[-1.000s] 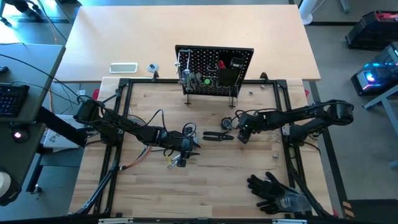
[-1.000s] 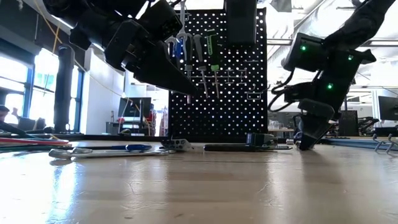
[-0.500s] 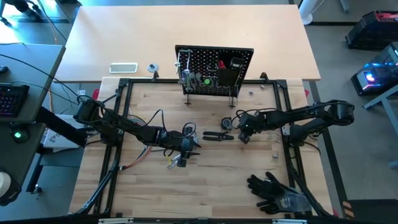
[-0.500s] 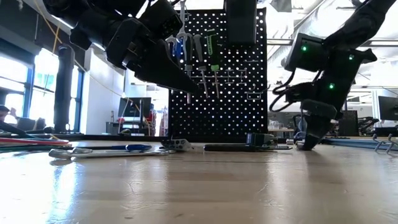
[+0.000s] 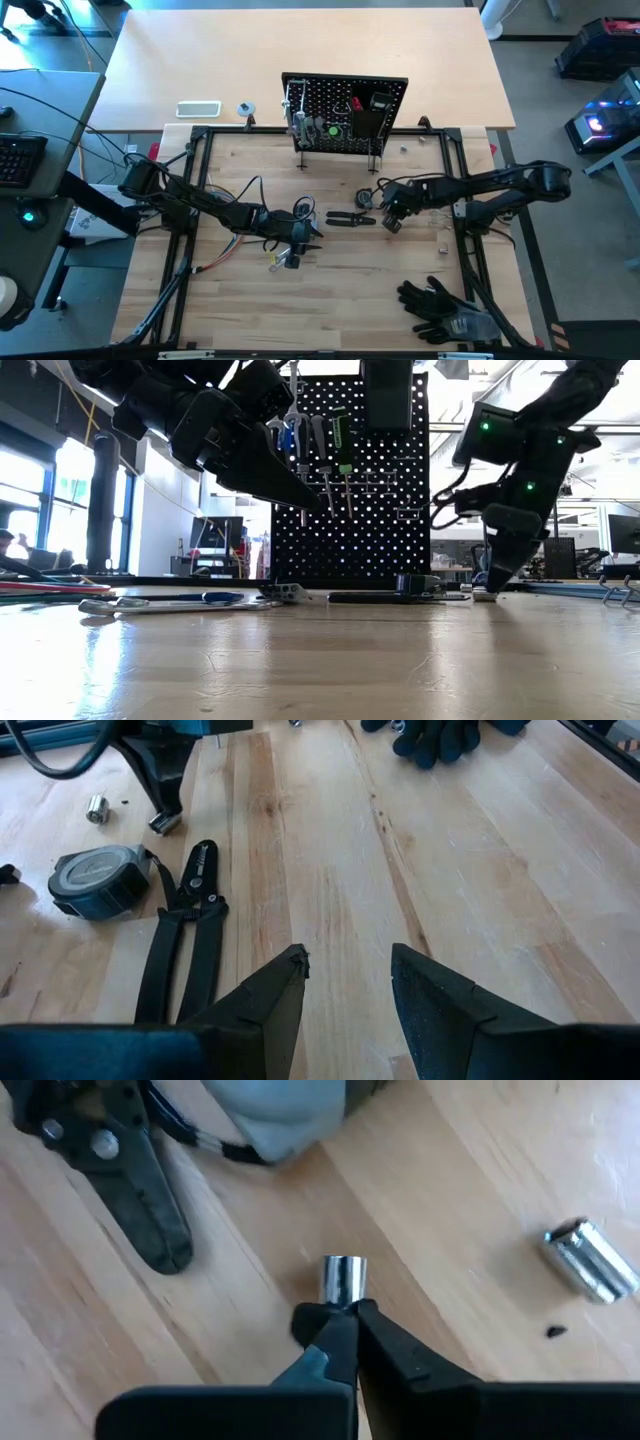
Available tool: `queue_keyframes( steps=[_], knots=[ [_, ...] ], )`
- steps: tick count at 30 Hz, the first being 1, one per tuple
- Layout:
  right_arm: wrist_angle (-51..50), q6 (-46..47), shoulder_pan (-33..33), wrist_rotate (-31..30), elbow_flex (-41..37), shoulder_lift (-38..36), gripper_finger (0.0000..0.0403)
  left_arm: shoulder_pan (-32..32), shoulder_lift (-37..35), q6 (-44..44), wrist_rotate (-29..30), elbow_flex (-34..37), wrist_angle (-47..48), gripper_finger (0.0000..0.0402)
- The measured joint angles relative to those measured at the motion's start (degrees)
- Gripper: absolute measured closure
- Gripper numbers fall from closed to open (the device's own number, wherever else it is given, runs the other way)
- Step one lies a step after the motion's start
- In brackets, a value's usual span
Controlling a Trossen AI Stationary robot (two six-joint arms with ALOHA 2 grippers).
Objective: Hang tools onto peg board
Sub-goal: Hang the socket on the peg board
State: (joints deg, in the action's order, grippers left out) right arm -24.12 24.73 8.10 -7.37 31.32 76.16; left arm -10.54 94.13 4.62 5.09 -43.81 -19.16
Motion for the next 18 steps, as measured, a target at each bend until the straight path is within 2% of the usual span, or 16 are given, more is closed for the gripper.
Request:
queue_keyframes(
  steps=[10, 18],
  knots=[
    [-0.02, -0.15, -0.66, 1.04, 0.05, -0.51, 0.0381, 0.00, 0.00, 0.04, 0.01, 0.00, -0.21, 0.0260],
    [4.89, 0.28, -1.49, -1.50, -2.42, -0.44, 0.0354, 0.02, 0.00, 0.02, 0.01, 0.00, -0.19, 0.0260]
  ],
)
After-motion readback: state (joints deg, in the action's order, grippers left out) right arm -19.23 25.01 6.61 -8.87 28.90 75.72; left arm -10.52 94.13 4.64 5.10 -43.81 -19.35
